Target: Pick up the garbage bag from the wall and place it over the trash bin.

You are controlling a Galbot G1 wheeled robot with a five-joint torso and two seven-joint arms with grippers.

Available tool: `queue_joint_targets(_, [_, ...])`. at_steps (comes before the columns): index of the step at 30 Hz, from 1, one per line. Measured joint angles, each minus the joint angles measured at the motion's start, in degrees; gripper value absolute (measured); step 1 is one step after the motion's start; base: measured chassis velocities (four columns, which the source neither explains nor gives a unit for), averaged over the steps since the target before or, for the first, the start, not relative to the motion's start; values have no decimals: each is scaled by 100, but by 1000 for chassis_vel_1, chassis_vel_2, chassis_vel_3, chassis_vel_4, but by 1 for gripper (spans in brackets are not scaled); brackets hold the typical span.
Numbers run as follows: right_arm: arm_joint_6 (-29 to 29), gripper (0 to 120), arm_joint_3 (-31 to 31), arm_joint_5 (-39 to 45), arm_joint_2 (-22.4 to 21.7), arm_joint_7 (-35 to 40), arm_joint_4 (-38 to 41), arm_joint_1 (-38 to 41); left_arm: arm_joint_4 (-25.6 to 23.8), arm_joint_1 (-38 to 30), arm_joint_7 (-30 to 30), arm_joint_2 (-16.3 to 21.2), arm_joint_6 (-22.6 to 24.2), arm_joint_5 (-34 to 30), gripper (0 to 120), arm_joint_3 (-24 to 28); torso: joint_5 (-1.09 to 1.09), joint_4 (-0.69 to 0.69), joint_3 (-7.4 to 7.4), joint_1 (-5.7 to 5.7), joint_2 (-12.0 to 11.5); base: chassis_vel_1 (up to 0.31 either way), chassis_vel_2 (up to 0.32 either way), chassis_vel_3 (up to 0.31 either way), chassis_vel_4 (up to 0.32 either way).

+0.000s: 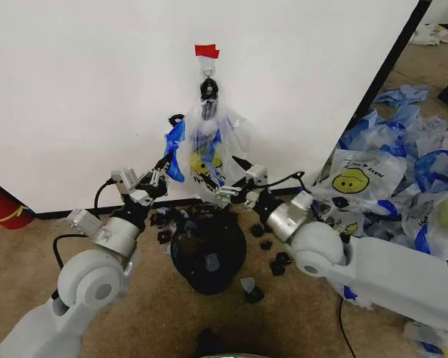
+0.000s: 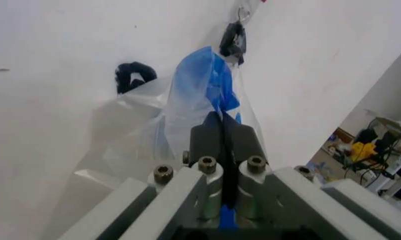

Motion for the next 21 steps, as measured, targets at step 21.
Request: queue_joint_targets(21, [-59, 100, -621, 7, 462, 117, -131, 406, 54, 70, 91, -58, -78, 38, 0, -101, 1, 0, 0, 0, 0, 0, 0, 0, 0])
